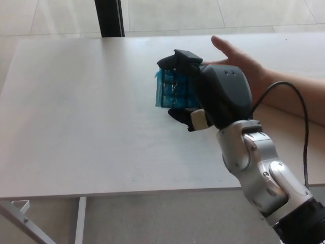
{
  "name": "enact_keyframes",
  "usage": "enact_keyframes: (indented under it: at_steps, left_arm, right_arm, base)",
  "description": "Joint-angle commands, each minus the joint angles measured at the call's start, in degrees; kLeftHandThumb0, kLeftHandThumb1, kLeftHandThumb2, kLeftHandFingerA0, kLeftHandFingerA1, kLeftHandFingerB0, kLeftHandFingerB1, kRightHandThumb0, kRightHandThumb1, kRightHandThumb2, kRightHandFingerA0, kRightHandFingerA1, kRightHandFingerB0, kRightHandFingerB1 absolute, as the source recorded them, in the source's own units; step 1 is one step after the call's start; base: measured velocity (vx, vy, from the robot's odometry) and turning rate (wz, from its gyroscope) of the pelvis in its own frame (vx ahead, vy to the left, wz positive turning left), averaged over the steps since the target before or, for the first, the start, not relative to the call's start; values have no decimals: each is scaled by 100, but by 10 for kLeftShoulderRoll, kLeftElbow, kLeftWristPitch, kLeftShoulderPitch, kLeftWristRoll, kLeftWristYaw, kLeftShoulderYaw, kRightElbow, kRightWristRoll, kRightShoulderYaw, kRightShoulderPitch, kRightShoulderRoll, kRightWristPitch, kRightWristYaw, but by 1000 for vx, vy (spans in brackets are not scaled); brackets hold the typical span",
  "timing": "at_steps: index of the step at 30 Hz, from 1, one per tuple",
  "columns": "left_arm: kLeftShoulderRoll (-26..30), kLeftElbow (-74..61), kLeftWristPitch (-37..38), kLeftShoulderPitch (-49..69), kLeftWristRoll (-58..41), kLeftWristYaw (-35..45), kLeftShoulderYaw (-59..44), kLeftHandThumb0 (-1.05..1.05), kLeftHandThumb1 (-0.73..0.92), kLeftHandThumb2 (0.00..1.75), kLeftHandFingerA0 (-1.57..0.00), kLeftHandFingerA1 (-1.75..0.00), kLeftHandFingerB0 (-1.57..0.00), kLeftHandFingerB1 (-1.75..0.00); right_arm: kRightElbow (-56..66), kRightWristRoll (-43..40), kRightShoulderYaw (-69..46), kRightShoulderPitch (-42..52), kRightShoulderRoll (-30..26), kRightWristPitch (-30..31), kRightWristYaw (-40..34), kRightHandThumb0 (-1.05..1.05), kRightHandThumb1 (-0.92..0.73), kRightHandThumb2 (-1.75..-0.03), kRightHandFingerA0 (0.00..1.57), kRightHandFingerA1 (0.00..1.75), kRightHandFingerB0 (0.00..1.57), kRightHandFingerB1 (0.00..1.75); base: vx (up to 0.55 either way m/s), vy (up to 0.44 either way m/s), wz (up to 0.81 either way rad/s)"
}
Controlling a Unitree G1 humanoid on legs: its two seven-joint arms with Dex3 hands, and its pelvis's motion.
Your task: The robot uses its right hand to pick up a cube kept in the middle of the desk infront of it and hands it to a person
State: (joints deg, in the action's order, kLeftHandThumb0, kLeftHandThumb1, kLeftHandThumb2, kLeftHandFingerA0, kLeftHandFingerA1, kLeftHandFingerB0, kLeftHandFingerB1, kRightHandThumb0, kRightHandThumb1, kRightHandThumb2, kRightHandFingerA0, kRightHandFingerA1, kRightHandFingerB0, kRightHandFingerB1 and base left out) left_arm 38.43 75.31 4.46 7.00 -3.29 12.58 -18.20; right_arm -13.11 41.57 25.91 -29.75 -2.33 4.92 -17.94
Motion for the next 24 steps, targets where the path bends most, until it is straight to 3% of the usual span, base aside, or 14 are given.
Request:
enact_keyframes:
  at_steps: [1, 3, 5, 8, 9, 11, 12, 13, 16, 20, 24]
  left_arm:
    - [6, 3, 5, 5, 0, -5, -2, -73, 78, 63, -52, -54, -54, -42]
    - [8, 3, -1, 4, 6, -6, 4, -76, 79, 64, -50, -53, -53, -40]
    - [10, 1, 6, 8, 8, -4, 6, -75, 79, 64, -49, -54, -54, -41]
    - [9, 2, 11, 9, 9, -7, 9, -74, 79, 64, -52, -56, -55, -42]
    - [9, 1, 11, 10, 8, -7, 10, -74, 79, 64, -57, -74, -56, -43]
    - [9, -1, 8, 7, 5, -8, 9, -74, 79, 63, -59, -69, -58, -44]
    - [9, -1, 6, 6, 3, -8, 7, -74, 79, 64, -57, -70, -57, -44]
    - [8, -1, 5, 4, 2, -9, 6, -73, 78, 63, -56, -59, -57, -42]
    - [6, 1, 0, -1, 2, -9, 6, -74, 78, 64, -57, -56, -57, -43]
    - [4, -1, 8, 3, 3, -4, 9, -74, 79, 64, -53, -56, -55, -42]
    - [3, -1, 11, 5, 5, -2, 11, -72, 80, 64, -52, -53, -54, -41]
  right_arm:
    - [-17, -7, -25, -45, -24, -19, 12, -20, -50, -90, 98, 171, 95, 85]
    - [-51, -9, -35, -79, -46, -24, 28, -22, -53, -87, 97, 168, 94, 82]
    - [-87, 1, -35, -105, -67, -31, 22, -33, -57, -63, 99, 160, 90, 67]
    - [-149, 8, -30, -137, -91, -48, 7, -37, -58, -63, 97, 164, 90, 66]
    - [-164, 12, -25, -145, -98, -48, 10, -39, -63, -65, 92, 166, 89, 80]
    - [-194, 16, -17, -163, -108, -59, 11, -36, -59, -58, 94, 163, 92, 70]
    - [-206, 25, -7, -169, -113, -63, 11, -38, -57, -64, 93, 165, 92, 73]
    - [-212, 29, -1, -171, -114, -64, 12, -38, -62, -61, 99, 163, 93, 68]
    - [-228, 32, 11, -173, -117, -69, 6, -41, -57, -62, 100, 165, 93, 62]
    - [-246, 22, 21, -154, -107, -71, 8, -42, -58, -65, 97, 166, 89, 68]
    - [-269, 19, 30, -141, -96, -88, -14, -37, -54, -56, 98, 162, 92, 63]
  base:
    - [0, 0, 0]
    - [0, 0, 0]
    - [0, 0, 0]
    - [0, 0, 0]
    - [0, 0, 0]
    - [0, 0, 0]
    - [0, 0, 0]
    - [0, 0, 0]
    - [0, 0, 0]
    - [0, 0, 0]
    - [0, 0, 0]
